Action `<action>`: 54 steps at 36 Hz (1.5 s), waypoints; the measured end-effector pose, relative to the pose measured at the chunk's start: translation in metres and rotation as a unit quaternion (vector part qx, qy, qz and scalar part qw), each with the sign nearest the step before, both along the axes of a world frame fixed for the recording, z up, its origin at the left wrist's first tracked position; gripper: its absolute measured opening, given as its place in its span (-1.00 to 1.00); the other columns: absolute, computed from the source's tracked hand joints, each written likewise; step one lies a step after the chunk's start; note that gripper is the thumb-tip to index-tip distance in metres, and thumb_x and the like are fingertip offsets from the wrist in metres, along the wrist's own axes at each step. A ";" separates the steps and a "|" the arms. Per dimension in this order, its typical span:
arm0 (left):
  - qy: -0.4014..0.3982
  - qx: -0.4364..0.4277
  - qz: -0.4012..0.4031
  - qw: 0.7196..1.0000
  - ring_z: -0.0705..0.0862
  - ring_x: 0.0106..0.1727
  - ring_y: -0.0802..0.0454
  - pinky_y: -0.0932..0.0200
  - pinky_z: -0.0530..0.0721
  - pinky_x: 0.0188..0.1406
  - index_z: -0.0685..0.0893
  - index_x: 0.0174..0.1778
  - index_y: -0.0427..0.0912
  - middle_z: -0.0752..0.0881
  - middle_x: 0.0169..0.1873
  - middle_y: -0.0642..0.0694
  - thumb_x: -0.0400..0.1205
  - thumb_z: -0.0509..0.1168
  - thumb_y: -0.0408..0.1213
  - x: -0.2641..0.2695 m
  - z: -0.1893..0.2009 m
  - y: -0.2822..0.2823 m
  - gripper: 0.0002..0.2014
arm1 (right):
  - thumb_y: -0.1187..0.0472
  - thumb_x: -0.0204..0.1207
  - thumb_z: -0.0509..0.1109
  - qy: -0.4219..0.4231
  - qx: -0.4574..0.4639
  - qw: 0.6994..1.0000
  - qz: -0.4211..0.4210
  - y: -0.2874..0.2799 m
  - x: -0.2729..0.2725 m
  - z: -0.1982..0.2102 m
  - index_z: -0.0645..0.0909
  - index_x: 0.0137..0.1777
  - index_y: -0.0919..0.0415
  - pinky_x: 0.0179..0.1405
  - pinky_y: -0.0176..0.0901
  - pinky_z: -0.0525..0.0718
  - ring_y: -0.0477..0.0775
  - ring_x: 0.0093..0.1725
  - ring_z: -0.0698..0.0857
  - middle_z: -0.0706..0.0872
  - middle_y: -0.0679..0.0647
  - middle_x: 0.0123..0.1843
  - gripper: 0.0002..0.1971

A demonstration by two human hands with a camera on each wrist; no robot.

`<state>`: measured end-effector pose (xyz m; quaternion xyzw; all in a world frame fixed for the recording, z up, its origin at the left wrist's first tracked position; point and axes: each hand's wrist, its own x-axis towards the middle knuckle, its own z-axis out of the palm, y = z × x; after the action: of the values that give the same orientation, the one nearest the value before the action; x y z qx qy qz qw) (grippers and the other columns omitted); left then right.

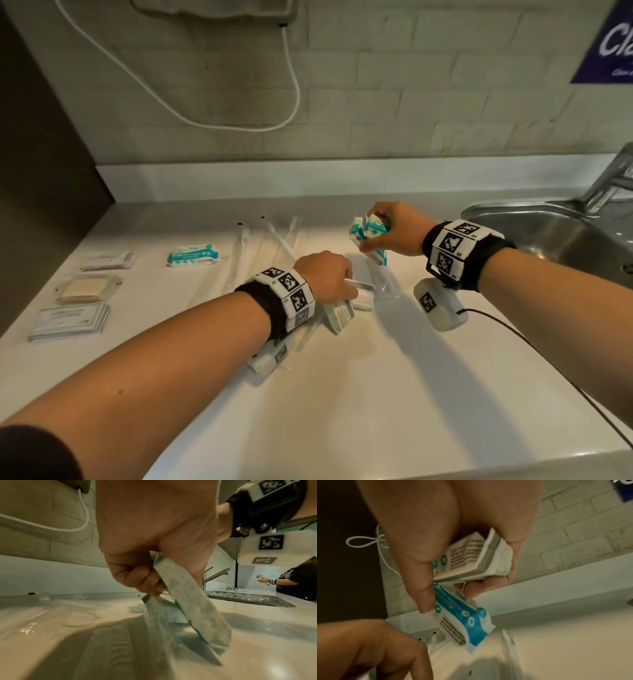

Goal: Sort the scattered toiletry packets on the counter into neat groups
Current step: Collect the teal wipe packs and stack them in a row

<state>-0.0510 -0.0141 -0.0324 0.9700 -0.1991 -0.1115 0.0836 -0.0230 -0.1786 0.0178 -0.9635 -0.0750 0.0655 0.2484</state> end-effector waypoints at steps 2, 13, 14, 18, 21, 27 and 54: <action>-0.008 -0.010 0.010 1.000 0.70 -0.12 0.02 0.19 0.53 -0.28 0.73 0.08 0.05 0.77 -0.06 0.01 0.52 0.36 0.04 -0.001 -0.001 0.001 -0.72 | 0.05 0.38 0.59 -0.007 0.005 1.000 0.001 0.000 0.002 0.003 0.55 0.25 0.13 -0.35 -0.37 0.57 -0.02 -0.08 0.69 0.75 0.12 0.19 -0.52; 0.004 -0.032 -0.032 0.999 0.65 -0.13 -0.04 0.15 0.53 -0.27 0.56 0.00 0.03 0.67 -0.04 0.01 0.53 0.37 0.03 -0.002 -0.007 0.014 -0.76 | 0.02 0.33 0.62 -0.013 0.015 1.000 0.008 0.020 0.009 0.003 0.57 0.22 0.10 -0.27 -0.28 0.60 -0.03 -0.07 0.69 0.76 0.08 0.17 -0.51; 0.005 -0.039 -0.035 0.999 0.65 -0.16 -0.03 0.16 0.52 -0.32 0.54 -0.02 0.03 0.70 -0.06 0.01 0.52 0.37 0.03 -0.003 -0.007 0.017 -0.76 | 0.03 0.33 0.62 -0.011 0.019 1.000 0.011 0.023 0.009 0.003 0.57 0.22 0.11 -0.31 -0.31 0.58 -0.03 -0.08 0.69 0.76 0.08 0.17 -0.50; 0.010 -0.080 -0.020 0.997 0.69 -0.19 -0.01 0.12 0.60 -0.28 0.51 -0.05 0.06 0.74 -0.06 0.01 0.51 0.40 0.03 -0.005 -0.003 0.034 -0.75 | 0.04 0.33 0.62 -0.009 0.028 0.999 0.020 0.035 0.014 -0.001 0.56 0.24 0.11 -0.38 -0.38 0.54 -0.05 -0.09 0.68 0.75 0.07 0.18 -0.50; 0.014 -0.126 0.030 0.991 0.73 -0.21 0.01 0.06 0.69 -0.16 0.53 -0.07 0.09 0.72 -0.06 0.05 0.48 0.44 0.05 -0.004 0.007 0.058 -0.75 | 0.03 0.33 0.63 -0.017 0.036 0.999 0.024 0.046 0.018 -0.006 0.56 0.25 0.11 -0.27 -0.30 0.60 -0.04 -0.06 0.69 0.75 0.10 0.20 -0.48; -0.026 -0.138 0.115 0.983 0.65 -0.26 -0.02 0.06 0.61 -0.27 0.55 -0.09 0.04 0.72 -0.14 0.00 0.42 0.52 0.02 0.002 0.030 0.140 -0.69 | 0.03 0.33 0.62 -0.006 0.026 0.997 0.066 0.090 0.029 -0.012 0.55 0.27 0.12 -0.20 -0.22 0.61 0.00 -0.07 0.69 0.75 0.10 0.17 -0.46; 0.083 -0.074 0.188 0.976 0.77 -0.06 -0.04 0.02 0.73 -0.07 0.58 -0.01 -0.14 0.75 -0.09 -0.09 0.62 0.28 -0.08 -0.014 -0.014 0.308 -0.81 | -0.01 0.36 0.56 0.062 -0.184 0.954 0.228 0.349 0.035 -0.056 0.65 0.16 0.14 -0.10 -0.15 0.55 0.11 -0.10 0.61 0.74 0.08 0.06 -0.59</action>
<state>-0.0646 0.2943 -0.0464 0.9688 -0.0133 -0.1585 0.1903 0.0124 0.1707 -0.0377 -0.9438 -0.2639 0.1927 0.0493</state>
